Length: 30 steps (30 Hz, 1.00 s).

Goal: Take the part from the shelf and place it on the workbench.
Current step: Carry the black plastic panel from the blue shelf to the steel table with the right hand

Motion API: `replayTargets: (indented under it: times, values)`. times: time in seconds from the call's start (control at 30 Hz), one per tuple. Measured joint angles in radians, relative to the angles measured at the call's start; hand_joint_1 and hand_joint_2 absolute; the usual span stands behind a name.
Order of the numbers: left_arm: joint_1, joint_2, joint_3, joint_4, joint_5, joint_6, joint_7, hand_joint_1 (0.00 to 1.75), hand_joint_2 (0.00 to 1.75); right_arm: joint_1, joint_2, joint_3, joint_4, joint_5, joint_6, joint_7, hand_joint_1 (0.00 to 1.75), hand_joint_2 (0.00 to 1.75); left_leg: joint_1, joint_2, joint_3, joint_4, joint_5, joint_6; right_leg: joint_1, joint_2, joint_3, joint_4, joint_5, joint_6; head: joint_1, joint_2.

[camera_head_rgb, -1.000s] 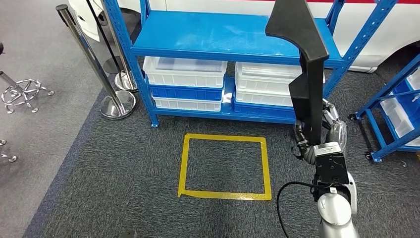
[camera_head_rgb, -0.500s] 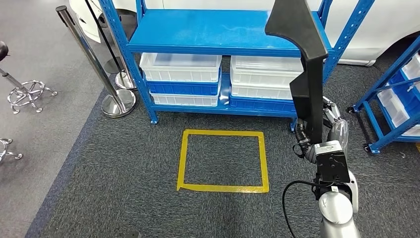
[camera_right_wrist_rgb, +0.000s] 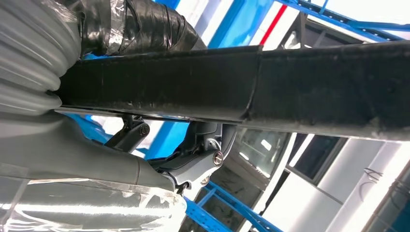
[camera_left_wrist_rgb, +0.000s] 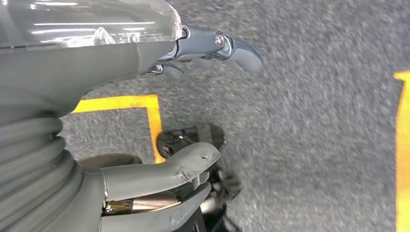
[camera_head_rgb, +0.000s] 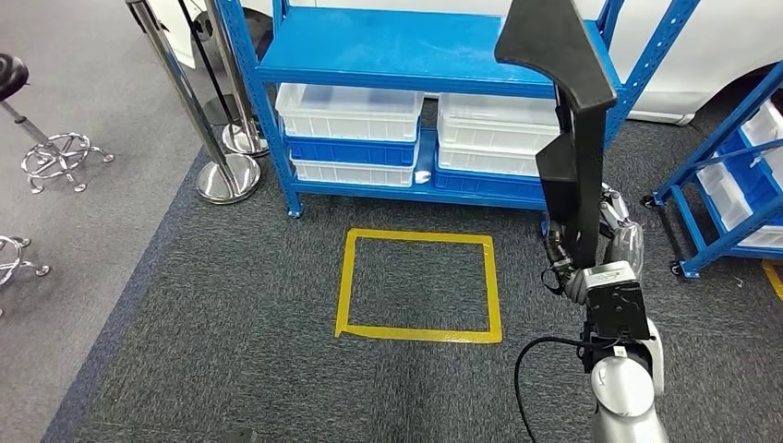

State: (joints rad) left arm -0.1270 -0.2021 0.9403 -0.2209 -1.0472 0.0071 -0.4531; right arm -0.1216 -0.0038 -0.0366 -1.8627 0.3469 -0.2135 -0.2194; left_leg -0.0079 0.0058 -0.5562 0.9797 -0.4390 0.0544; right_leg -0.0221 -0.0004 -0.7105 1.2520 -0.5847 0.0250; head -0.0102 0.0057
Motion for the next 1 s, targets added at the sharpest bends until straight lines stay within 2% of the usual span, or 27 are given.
replayTargets:
  times: [0.03, 0.07, 0.1, 0.13, 0.17, 0.2, 0.23, 0.27, 0.33, 0.37, 0.4, 0.43, 0.5, 0.53, 0.57, 0.6, 0.63, 0.67, 0.7, 0.73, 0.77, 0.83, 0.87, 0.9, 0.93, 1.0]
  values:
    - [0.001, 0.0, 0.0, 0.0, 0.0, 0.0, 0.0, 0.0, 1.75, 0.001, 0.0, 0.0, 0.001, 0.0, 0.0, 0.0, 1.75, 1.75, -0.001, 0.0, -0.015, 0.004, 0.008, -0.001, 0.0, 0.0, -0.002, 0.039, -0.008, 0.002, 0.0, 0.0]
    - [0.001, 0.0, 0.0, 0.0, 0.0, 0.0, 0.0, 0.0, 1.75, 0.001, 0.0, 0.0, 0.001, 0.0, 0.0, 0.0, 1.75, 1.75, -0.001, 0.001, -0.03, 0.009, 0.015, -0.002, -0.001, 0.0, 0.01, 0.048, 0.004, 0.003, 0.0, 0.0]
    - [0.001, 0.0, 0.0, 0.0, 0.0, 0.0, 0.001, 0.0, 1.75, 0.001, 0.0, 0.0, 0.002, 0.0, 0.0, 0.0, 1.75, 1.75, 0.0, 0.001, -0.044, 0.016, 0.021, -0.005, -0.002, -0.001, 0.038, 0.024, 0.029, 0.004, 0.0, 0.0]
    - [0.001, 0.0, 0.0, 0.0, 0.0, 0.0, 0.001, 0.0, 1.75, 0.0, 0.0, 0.0, 0.002, 0.0, 0.0, 0.0, 1.75, 1.75, 0.001, 0.001, -0.058, 0.025, 0.025, -0.008, -0.003, -0.001, 0.082, -0.031, 0.053, 0.004, 0.0, 0.0]
    - [0.001, 0.0, 0.0, 0.0, 0.0, 0.0, 0.001, 0.0, 1.75, -0.001, 0.0, 0.0, 0.002, 0.0, 0.0, 0.0, 1.75, 1.75, 0.0, 0.001, -0.072, 0.035, 0.029, -0.012, -0.002, -0.002, 0.128, -0.094, 0.059, 0.003, 0.0, 0.0]
    - [0.001, 0.0, 0.0, 0.0, 0.0, 0.0, 0.001, 0.0, 1.75, -0.001, 0.0, 0.0, 0.002, 0.0, 0.0, 0.0, 1.75, 1.75, 0.0, 0.001, -0.082, 0.044, 0.032, -0.016, 0.0, -0.001, 0.162, -0.147, 0.058, -0.001, 0.0, 0.0]
    - [0.001, 0.0, 0.0, 0.0, 0.0, 0.0, 0.001, 0.0, 1.75, -0.001, 0.0, 0.0, 0.002, 0.0, 0.0, 0.0, 1.75, 1.75, -0.001, 0.0, -0.089, 0.052, 0.036, -0.022, 0.003, -0.001, 0.182, -0.183, 0.051, -0.006, 0.0, 0.0]
    - [0.001, 0.0, 0.0, 0.0, 0.0, 0.0, 0.001, 0.0, 1.75, -0.002, 0.0, 0.0, 0.001, 0.0, 0.0, 0.0, 1.75, 1.75, -0.002, 0.0, -0.094, 0.056, 0.041, -0.027, 0.006, 0.0, 0.186, -0.195, 0.044, -0.012, -0.001, 0.0]
    - [0.002, 0.0, 0.0, 0.0, 0.0, 0.0, 0.001, 0.0, 1.75, -0.002, 0.0, 0.0, 0.002, 0.0, 0.0, 0.0, 1.75, 1.75, -0.001, -0.001, -0.099, 0.06, 0.05, -0.039, 0.006, 0.0, 0.175, -0.197, 0.055, -0.028, 0.0, 0.0]
    - [0.002, 0.0, 0.0, 0.0, 0.0, 0.0, 0.001, 0.0, 1.75, -0.002, 0.001, 0.0, 0.002, 0.0, 0.0, 0.0, 1.75, 1.75, 0.001, -0.002, -0.106, 0.067, 0.041, -0.045, 0.005, -0.001, 0.168, -0.198, 0.063, -0.036, 0.0, 0.0]
    - [0.003, 0.0, 0.0, 0.0, 0.0, 0.0, 0.001, 0.0, 1.75, -0.002, 0.002, 0.0, 0.002, 0.0, 0.0, 0.0, 1.75, 1.75, 0.002, -0.004, -0.117, 0.091, 0.014, -0.051, 0.004, -0.003, 0.16, -0.2, 0.072, -0.045, 0.0, 0.0]
    - [0.003, 0.0, 0.0, 0.0, 0.0, 0.0, 0.001, 0.0, 1.75, -0.002, 0.002, 0.0, 0.002, 0.0, 0.0, 0.0, 1.75, 1.75, 0.005, -0.004, -0.133, 0.134, -0.028, -0.056, 0.004, -0.005, 0.149, -0.201, 0.083, -0.052, -0.001, 0.0]
    - [0.004, 0.0, 0.0, 0.0, 0.001, 0.0, 0.001, 0.0, 1.75, -0.002, 0.004, 0.0, 0.002, 0.0, 0.0, 0.0, 1.75, 1.75, 0.009, -0.004, -0.167, 0.257, -0.117, -0.065, 0.007, -0.006, 0.124, -0.2, 0.102, -0.058, -0.001, 0.0]
    - [0.004, 0.0, 0.0, 0.0, 0.001, 0.0, 0.001, 0.0, 1.75, -0.002, 0.005, 0.0, 0.002, 0.0, 0.001, 0.0, 1.75, 1.75, 0.011, -0.004, -0.175, 0.307, -0.137, -0.067, 0.009, -0.007, 0.111, -0.199, 0.112, -0.059, -0.001, 0.0]
    - [0.004, 0.0, 0.0, 0.0, 0.001, 0.0, 0.001, 0.0, 1.75, -0.002, 0.006, 0.0, 0.002, 0.0, 0.001, 0.0, 1.75, 1.75, 0.012, -0.004, -0.168, 0.33, -0.135, -0.067, 0.011, -0.007, 0.098, -0.199, 0.122, -0.059, -0.001, 0.0]
    - [0.004, 0.0, 0.0, 0.0, 0.001, 0.0, 0.001, 0.0, 1.75, -0.002, 0.006, 0.0, 0.002, 0.0, 0.002, 0.0, 1.75, 1.75, 0.012, -0.005, -0.144, 0.317, -0.116, -0.064, 0.013, -0.007, 0.085, -0.199, 0.131, -0.059, -0.001, 0.0]
    - [0.004, 0.0, 0.0, 0.0, 0.001, 0.0, 0.001, 0.0, 1.75, -0.002, 0.007, 0.0, 0.002, 0.0, 0.002, 0.0, 1.75, 1.75, 0.011, -0.005, -0.103, 0.272, -0.091, -0.058, 0.014, -0.006, 0.073, -0.198, 0.141, -0.058, -0.001, 0.0]
    - [0.003, 0.0, 0.0, 0.0, 0.001, 0.0, 0.001, 0.0, 1.75, -0.003, 0.007, 0.0, 0.002, 0.0, 0.003, 0.0, 1.75, 1.75, 0.009, -0.005, -0.049, 0.203, -0.075, -0.051, 0.015, -0.006, 0.064, -0.198, 0.151, -0.057, -0.001, 0.0]
    - [0.001, 0.001, 0.0, 0.0, 0.001, 0.0, 0.001, 0.0, 1.75, -0.003, 0.008, 0.0, 0.002, 0.0, 0.003, 0.0, 1.75, 1.75, 0.006, -0.005, 0.005, 0.127, -0.072, -0.043, 0.016, -0.006, 0.057, -0.198, 0.159, -0.053, -0.001, 0.0]
    - [0.0, 0.001, 0.0, 0.0, 0.002, 0.0, 0.001, 0.0, 1.75, -0.003, 0.008, 0.0, 0.002, 0.0, 0.003, 0.0, 1.75, 1.75, 0.002, -0.005, 0.044, 0.069, -0.076, -0.038, 0.015, -0.006, 0.053, -0.2, 0.167, -0.049, -0.001, 0.0]
    - [-0.001, 0.002, 0.0, 0.0, 0.002, 0.0, 0.001, 0.0, 1.75, -0.004, 0.008, 0.0, 0.002, 0.0, 0.003, 0.0, 1.75, 1.75, -0.002, -0.005, 0.065, 0.033, -0.083, -0.033, 0.013, -0.007, 0.052, -0.202, 0.175, -0.043, -0.001, 0.0]
    - [-0.001, 0.002, 0.0, 0.0, 0.004, 0.0, 0.002, 0.0, 1.75, -0.005, 0.008, 0.001, 0.002, 0.0, 0.003, 0.0, 1.75, 1.75, -0.007, -0.005, 0.067, 0.007, -0.07, -0.024, 0.008, -0.009, 0.051, -0.211, 0.19, -0.029, -0.001, 0.0]
    - [0.0, 0.002, 0.0, 0.0, 0.004, 0.0, 0.002, 0.0, 1.75, -0.005, 0.009, 0.001, 0.002, 0.0, 0.003, 0.0, 1.75, 1.75, -0.007, -0.003, 0.065, -0.004, -0.056, -0.018, 0.006, -0.008, 0.048, -0.21, 0.187, -0.024, -0.001, 0.0]
    - [0.0, 0.002, 0.0, 0.0, 0.004, 0.0, 0.002, 0.0, 1.75, -0.005, 0.009, 0.001, 0.002, 0.0, 0.003, 0.0, 1.75, 1.75, -0.005, -0.001, 0.061, -0.013, -0.042, -0.011, 0.006, -0.007, 0.041, -0.197, 0.167, -0.021, -0.001, 0.0]
    - [0.0, 0.002, 0.0, 0.0, 0.004, 0.0, 0.002, 0.0, 1.75, -0.005, 0.009, 0.001, 0.002, 0.0, 0.003, 0.0, 1.75, 1.75, -0.003, 0.001, 0.054, -0.02, -0.028, -0.006, 0.007, -0.005, 0.029, -0.165, 0.131, -0.018, -0.001, 0.0]
    - [0.0, 0.002, 0.0, 0.0, 0.004, 0.0, 0.003, 0.0, 1.75, -0.005, 0.009, 0.001, 0.003, 0.0, 0.003, 0.0, 1.75, 1.75, -0.003, 0.002, 0.032, -0.019, -0.01, -0.001, 0.006, -0.003, -0.003, -0.057, 0.044, -0.013, 0.0, 0.0]
